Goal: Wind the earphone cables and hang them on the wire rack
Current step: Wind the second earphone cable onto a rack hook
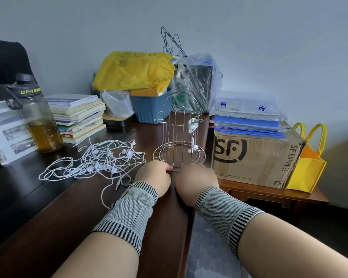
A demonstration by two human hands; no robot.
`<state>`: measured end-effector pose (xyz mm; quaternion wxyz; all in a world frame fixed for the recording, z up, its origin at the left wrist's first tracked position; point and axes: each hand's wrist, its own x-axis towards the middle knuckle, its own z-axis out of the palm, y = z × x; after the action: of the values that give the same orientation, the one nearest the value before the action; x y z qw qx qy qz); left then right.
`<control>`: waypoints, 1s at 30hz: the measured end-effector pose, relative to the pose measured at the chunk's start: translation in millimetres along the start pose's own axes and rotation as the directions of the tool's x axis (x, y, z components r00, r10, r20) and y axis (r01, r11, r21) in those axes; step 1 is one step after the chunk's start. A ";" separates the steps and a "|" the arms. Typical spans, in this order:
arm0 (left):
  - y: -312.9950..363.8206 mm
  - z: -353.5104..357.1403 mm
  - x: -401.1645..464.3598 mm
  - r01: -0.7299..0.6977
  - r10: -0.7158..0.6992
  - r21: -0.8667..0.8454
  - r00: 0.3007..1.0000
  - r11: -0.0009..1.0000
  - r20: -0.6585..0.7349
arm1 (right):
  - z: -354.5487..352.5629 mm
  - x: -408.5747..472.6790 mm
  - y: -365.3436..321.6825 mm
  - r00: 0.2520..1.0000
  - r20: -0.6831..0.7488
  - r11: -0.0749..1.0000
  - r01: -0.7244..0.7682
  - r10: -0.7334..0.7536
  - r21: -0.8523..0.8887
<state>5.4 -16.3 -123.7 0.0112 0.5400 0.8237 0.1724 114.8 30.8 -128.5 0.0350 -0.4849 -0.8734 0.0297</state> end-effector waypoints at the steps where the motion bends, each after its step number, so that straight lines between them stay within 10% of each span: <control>1: 0.0 0.4 0.0 -0.004 0.004 -0.001 1.000 1.000 -0.001 | -0.4 0.8 -0.4 1.000 0.008 1.000 -0.001 0.001 -0.006; 13: -14.5 -25.8 2.4 0.102 -0.151 -0.172 0.941 0.980 -0.302 | -2.7 -5.0 -21.4 0.881 -0.198 0.902 0.430 -0.429 -0.040; 20: -77.8 -52.0 -14.1 0.256 -0.337 -0.283 0.894 0.924 -0.295 | 3.8 1.8 -65.8 0.979 -0.192 0.779 0.173 -0.068 0.603; 30: -102.7 -34.0 -23.8 0.306 -0.329 -0.175 0.936 0.936 -0.121 | 3.0 4.1 -74.3 0.977 -0.169 0.779 0.206 -0.129 0.593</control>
<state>-82.6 -83.4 -126.1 0.0191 0.3826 0.8831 0.2710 49.6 -5.0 -125.0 0.2432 -0.3693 -0.8535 0.2759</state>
